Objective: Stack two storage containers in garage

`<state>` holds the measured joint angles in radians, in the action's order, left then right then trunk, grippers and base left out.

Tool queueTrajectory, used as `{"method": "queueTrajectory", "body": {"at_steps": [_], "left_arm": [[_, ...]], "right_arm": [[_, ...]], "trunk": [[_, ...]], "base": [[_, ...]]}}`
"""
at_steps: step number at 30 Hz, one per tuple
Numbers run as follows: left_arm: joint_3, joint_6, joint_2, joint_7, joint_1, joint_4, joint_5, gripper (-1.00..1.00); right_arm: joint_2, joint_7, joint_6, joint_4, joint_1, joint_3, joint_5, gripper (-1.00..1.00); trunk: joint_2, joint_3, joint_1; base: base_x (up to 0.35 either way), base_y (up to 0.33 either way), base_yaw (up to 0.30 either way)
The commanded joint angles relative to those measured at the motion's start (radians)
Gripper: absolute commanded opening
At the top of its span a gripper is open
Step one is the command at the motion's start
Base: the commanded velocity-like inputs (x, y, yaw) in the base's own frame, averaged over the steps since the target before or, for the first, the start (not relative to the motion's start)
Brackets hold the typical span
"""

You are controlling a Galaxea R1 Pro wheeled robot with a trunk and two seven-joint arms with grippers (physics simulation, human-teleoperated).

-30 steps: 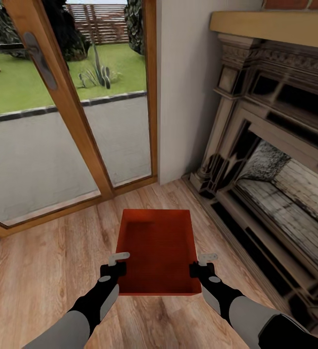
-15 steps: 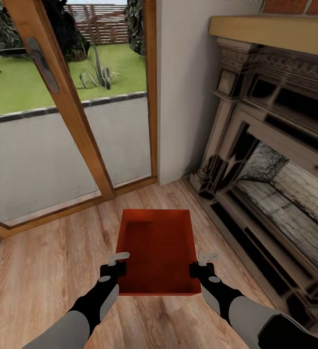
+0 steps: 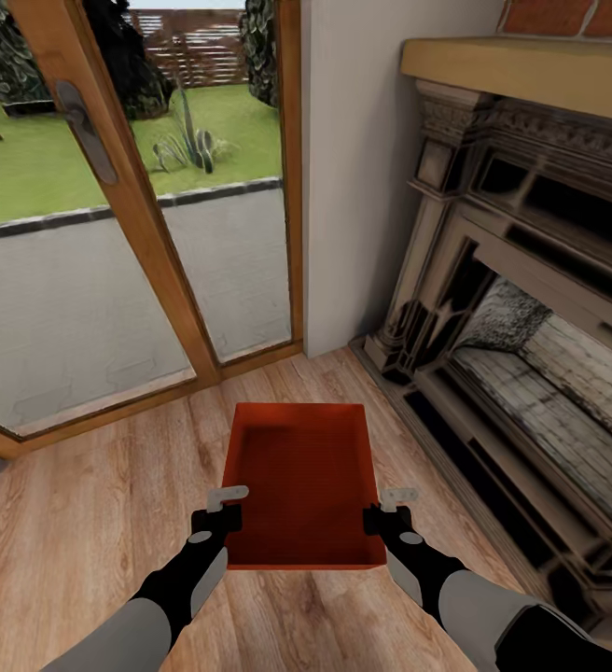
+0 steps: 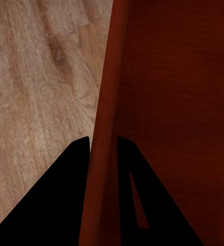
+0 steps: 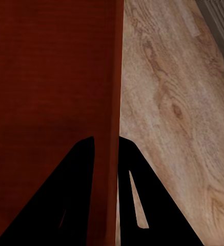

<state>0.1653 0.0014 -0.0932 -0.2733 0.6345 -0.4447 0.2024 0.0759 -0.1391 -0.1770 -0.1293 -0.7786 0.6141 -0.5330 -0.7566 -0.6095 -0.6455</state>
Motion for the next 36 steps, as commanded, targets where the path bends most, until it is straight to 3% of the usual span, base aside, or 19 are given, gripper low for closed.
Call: {"method": "queueTrajectory", "body": {"at_steps": [1,22,36], "left_arm": [[0.004,0.000,-0.006,-0.009,0.001,-0.002,0.003,-1.00],[0.003,0.000,-0.007,-0.009,0.001,-0.002,0.003,-1.00],[0.003,0.000,-0.006,-0.009,0.001,-0.002,0.003,-1.00]], "right_arm": [[0.001,-0.002,-0.005,0.003,-0.001,0.006,-0.015,-1.00],[0.002,-0.002,-0.006,0.002,-0.001,0.004,-0.020,-1.00],[0.005,0.000,0.003,0.002,-0.001,0.007,-0.019,-1.00]], "trunk": [[0.007,0.002,0.004],[0.154,0.068,0.084],[0.252,0.132,0.138]], "base": [[0.000,0.000,0.000],[0.000,0.000,0.000],[0.000,0.000,0.000]]}}
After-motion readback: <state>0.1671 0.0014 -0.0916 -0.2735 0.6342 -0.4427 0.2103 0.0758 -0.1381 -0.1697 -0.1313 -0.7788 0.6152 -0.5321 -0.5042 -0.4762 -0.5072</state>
